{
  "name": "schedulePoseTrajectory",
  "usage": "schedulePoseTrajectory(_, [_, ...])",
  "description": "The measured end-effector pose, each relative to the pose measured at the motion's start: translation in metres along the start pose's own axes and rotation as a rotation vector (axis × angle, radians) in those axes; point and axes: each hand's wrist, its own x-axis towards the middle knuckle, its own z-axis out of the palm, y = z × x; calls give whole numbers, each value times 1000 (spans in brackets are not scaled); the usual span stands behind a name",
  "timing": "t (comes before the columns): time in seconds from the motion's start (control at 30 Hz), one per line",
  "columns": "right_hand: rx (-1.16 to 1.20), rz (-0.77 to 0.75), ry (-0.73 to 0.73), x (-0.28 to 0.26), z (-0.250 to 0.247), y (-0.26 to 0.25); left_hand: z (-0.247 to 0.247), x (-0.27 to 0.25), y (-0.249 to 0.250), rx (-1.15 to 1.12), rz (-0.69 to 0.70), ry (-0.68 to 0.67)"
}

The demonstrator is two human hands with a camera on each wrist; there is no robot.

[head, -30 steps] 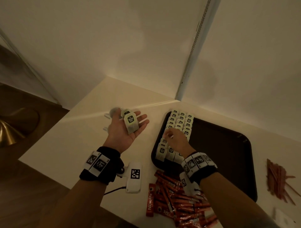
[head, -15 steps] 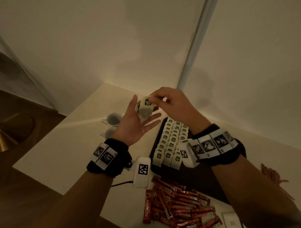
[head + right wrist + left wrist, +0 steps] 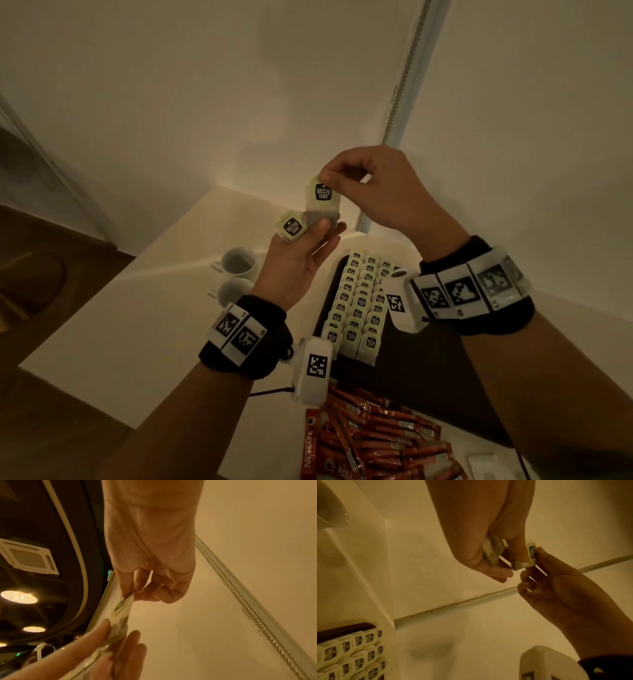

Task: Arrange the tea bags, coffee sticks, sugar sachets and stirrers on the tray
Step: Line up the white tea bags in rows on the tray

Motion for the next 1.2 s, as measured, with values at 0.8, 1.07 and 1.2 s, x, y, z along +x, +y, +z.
schedulePoseTrajectory(0.8, [-155, 340, -353, -81, 36, 83, -74, -14, 3, -83, -190, 365])
schedulePoseTrajectory(1.07, [-193, 621, -781, -153, 90, 147, -93, -20, 8, -59, -185, 382])
schedulePoseTrajectory(1.2, [-232, 657, -686, -164, 104, 168, -93, -21, 6, -35, -191, 374])
